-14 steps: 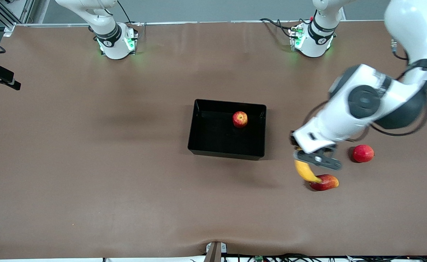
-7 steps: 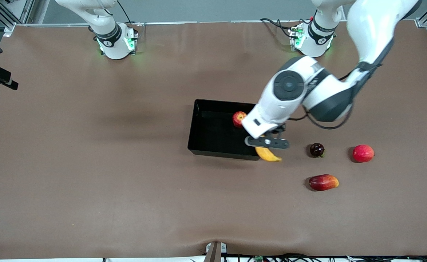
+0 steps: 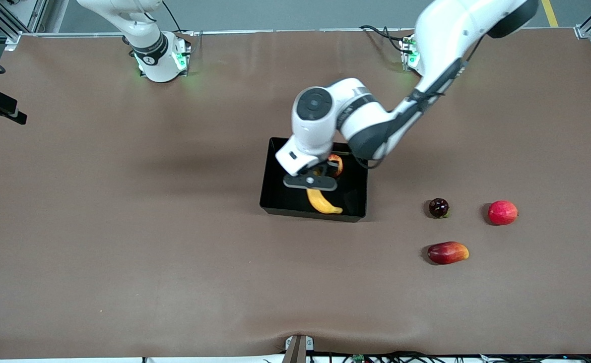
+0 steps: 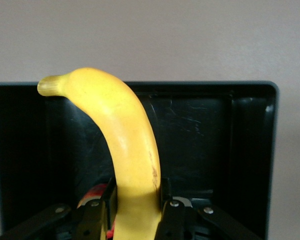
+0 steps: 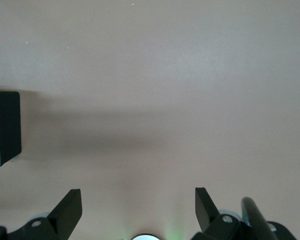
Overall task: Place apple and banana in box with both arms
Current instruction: 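Carry the banana with the left gripper over the black box, then lower the banana into the box and open the left gripper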
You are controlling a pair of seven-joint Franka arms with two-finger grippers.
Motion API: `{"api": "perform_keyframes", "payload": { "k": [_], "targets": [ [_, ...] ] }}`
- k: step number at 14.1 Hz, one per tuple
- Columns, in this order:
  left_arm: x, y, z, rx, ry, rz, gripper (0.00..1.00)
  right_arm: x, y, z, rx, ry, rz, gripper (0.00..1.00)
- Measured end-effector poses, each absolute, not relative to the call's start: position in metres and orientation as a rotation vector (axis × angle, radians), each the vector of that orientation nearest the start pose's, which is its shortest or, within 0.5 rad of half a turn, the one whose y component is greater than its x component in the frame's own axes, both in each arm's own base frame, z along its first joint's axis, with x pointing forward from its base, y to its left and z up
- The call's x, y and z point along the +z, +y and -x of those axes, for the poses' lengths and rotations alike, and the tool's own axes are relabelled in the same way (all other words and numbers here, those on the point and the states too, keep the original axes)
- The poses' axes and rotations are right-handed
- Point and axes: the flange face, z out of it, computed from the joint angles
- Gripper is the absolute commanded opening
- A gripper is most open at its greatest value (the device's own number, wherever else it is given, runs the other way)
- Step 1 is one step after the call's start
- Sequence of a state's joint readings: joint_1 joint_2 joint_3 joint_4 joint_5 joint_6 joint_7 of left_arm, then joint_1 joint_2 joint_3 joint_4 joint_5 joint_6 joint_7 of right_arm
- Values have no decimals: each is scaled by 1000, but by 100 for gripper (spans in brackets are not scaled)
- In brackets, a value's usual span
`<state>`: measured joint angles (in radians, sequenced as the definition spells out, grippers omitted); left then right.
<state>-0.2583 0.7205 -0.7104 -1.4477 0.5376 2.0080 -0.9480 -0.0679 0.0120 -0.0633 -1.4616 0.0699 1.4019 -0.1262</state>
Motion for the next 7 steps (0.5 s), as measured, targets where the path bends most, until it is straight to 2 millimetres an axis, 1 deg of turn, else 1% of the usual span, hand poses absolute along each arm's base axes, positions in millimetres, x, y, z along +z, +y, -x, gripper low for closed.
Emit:
{"api": "perform_keyframes", "payload": {
  "k": [1,3,7],
  "targets": [
    [331,-512,-500,-84,188,3132,0,655,-62,-537,95,-6,3063,100],
    [324,-520,-495,-89,201,3148,0,655,-62,-537,96,-6,3063,100],
    [304,-527,-494,-81,213,3169,0,655,-62,-537,98,-7,3063,100]
  ]
}}
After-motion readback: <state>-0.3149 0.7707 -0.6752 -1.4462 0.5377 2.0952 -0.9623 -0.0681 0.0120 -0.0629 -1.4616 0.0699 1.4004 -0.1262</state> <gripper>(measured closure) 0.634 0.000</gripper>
